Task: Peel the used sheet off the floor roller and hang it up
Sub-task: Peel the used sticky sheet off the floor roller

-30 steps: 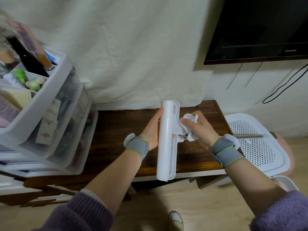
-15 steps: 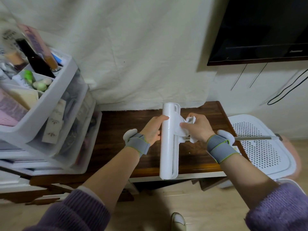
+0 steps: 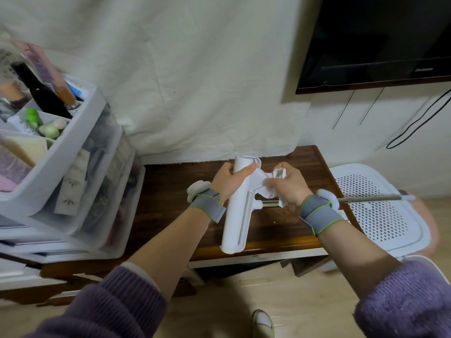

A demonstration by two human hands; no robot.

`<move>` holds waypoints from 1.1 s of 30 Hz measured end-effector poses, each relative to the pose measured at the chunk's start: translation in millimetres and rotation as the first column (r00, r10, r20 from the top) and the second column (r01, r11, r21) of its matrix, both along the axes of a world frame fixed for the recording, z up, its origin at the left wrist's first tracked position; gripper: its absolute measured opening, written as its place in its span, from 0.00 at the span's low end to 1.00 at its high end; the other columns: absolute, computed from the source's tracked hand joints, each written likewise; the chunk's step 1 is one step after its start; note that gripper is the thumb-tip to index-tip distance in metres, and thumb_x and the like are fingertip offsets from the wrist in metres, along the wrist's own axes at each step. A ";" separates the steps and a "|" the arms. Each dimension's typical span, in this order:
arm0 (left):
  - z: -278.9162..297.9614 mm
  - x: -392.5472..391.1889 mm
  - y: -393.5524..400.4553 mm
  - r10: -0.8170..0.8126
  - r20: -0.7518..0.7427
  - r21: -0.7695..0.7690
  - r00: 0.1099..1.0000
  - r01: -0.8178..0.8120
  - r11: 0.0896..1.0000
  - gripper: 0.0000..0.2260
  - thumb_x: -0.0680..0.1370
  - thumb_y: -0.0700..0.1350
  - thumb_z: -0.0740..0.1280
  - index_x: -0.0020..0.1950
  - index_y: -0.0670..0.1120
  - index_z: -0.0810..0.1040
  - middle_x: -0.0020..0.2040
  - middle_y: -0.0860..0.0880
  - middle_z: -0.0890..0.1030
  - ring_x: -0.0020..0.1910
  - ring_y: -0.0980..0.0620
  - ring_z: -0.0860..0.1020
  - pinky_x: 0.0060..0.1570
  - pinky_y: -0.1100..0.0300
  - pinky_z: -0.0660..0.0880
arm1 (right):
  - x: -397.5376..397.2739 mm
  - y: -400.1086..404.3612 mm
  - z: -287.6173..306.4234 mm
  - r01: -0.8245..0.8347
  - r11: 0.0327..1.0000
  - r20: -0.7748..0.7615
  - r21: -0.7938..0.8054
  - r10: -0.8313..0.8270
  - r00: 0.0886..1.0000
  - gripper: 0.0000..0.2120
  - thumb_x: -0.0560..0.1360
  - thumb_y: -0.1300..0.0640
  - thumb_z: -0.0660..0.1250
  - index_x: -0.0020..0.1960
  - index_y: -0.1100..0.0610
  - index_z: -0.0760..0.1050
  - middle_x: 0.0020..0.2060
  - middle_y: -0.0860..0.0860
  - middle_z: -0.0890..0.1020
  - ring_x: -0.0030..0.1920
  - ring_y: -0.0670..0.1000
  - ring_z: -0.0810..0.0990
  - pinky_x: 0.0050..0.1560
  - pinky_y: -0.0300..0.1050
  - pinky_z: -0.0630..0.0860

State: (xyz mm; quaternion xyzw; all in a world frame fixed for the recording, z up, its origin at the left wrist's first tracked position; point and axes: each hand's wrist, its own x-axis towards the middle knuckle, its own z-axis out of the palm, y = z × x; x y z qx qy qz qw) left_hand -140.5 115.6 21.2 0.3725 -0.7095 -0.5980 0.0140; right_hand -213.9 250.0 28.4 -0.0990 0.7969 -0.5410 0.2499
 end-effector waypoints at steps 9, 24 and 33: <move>-0.6 1.2 4.3 0.085 0.053 0.305 0.995 -0.098 0.947 0.24 0.80 0.58 0.57 0.72 0.47 0.67 0.72 0.44 0.71 0.69 0.40 0.71 0.67 0.44 0.71 | -10.4 5.1 -6.8 0.172 0.984 0.183 -0.053 -0.160 0.970 0.06 0.72 0.65 0.61 0.38 0.59 0.72 0.29 0.58 0.73 0.26 0.53 0.71 0.28 0.43 0.70; -15.2 -4.5 7.1 0.110 0.055 0.208 0.992 -0.119 0.971 0.24 0.76 0.55 0.66 0.63 0.39 0.73 0.57 0.41 0.80 0.52 0.44 0.80 0.55 0.49 0.78 | -6.3 1.9 -21.6 0.050 0.999 0.242 0.021 -0.054 0.969 0.09 0.73 0.65 0.66 0.51 0.68 0.78 0.41 0.61 0.79 0.37 0.57 0.78 0.42 0.52 0.80; -65.4 -39.8 -6.3 0.162 0.014 0.295 0.987 -0.159 0.942 0.38 0.60 0.64 0.62 0.68 0.49 0.73 0.64 0.45 0.78 0.56 0.44 0.78 0.59 0.48 0.73 | -9.6 2.9 -13.5 0.225 0.974 0.245 -0.033 -0.211 0.946 0.12 0.77 0.64 0.58 0.37 0.55 0.72 0.32 0.58 0.76 0.18 0.49 0.72 0.24 0.44 0.75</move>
